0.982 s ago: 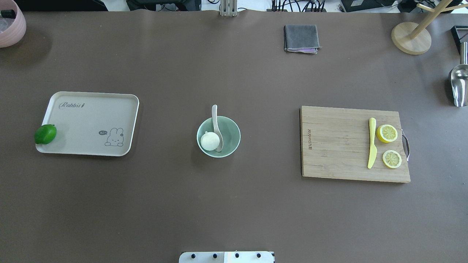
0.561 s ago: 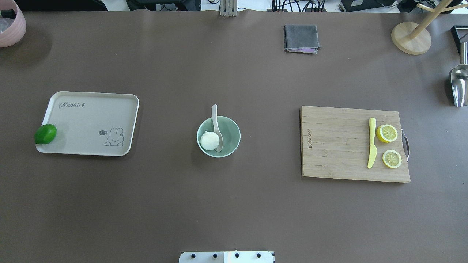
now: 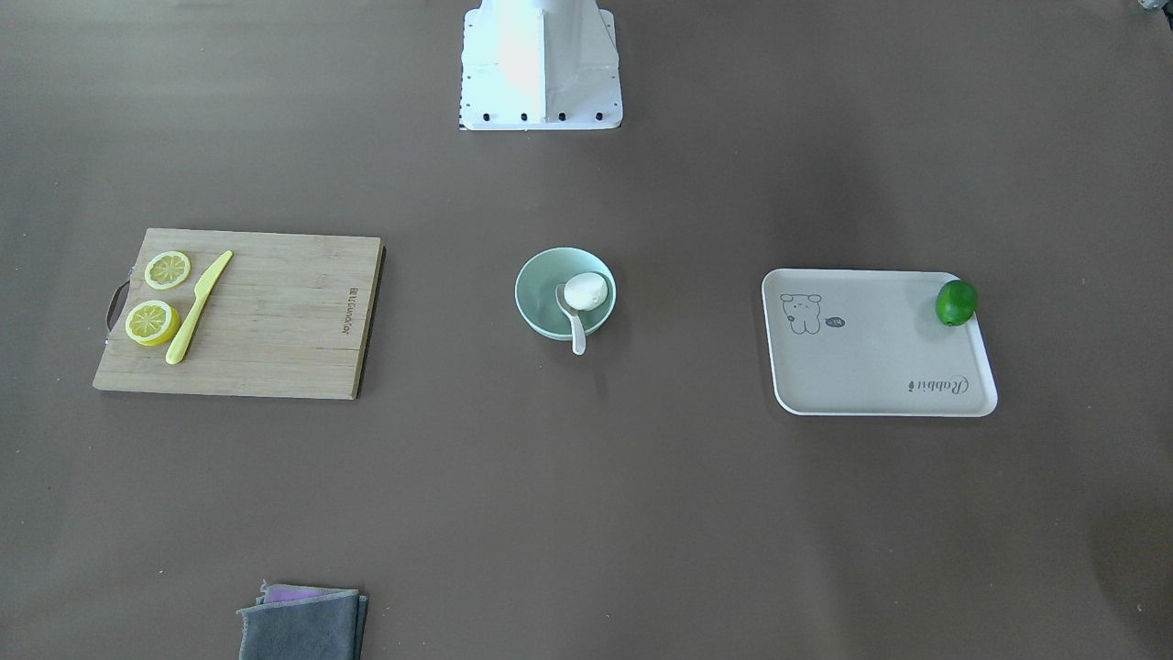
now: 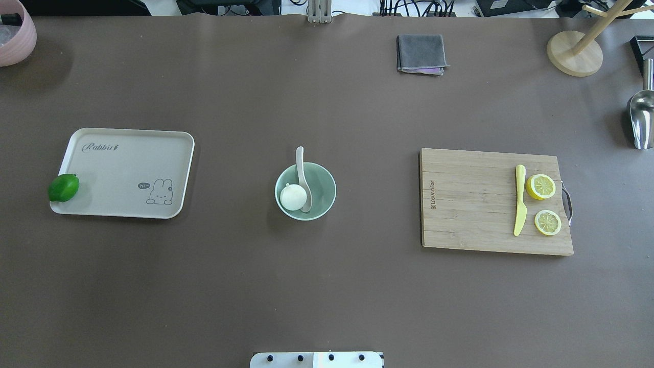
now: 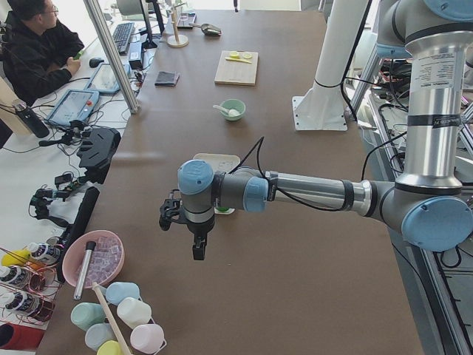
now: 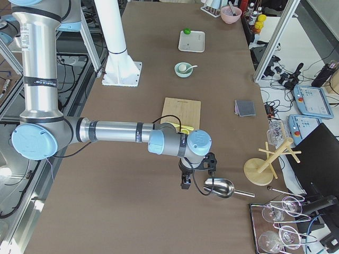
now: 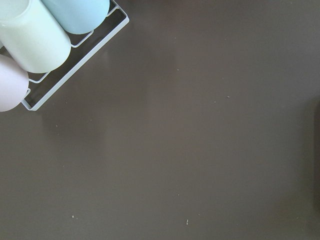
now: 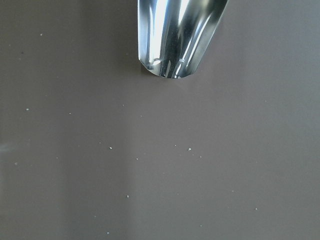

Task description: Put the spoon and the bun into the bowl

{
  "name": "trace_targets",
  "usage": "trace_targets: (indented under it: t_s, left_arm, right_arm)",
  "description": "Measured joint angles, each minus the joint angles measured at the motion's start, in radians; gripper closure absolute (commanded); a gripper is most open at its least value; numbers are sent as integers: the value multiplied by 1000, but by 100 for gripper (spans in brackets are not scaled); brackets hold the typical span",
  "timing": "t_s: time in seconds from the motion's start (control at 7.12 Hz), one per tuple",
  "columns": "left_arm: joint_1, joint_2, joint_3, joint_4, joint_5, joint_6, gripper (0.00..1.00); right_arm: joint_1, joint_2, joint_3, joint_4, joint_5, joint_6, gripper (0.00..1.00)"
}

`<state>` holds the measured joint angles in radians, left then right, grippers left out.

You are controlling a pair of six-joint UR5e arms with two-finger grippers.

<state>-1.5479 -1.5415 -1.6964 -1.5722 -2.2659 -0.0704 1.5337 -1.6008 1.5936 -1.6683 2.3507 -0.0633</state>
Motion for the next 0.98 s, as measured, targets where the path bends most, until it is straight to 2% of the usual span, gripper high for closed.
trace_targets:
  t_s: [0.98]
  left_arm:
    - [0, 2, 9, -4, 5, 8, 2]
  right_arm:
    - [8, 3, 10, 1, -3, 0, 0]
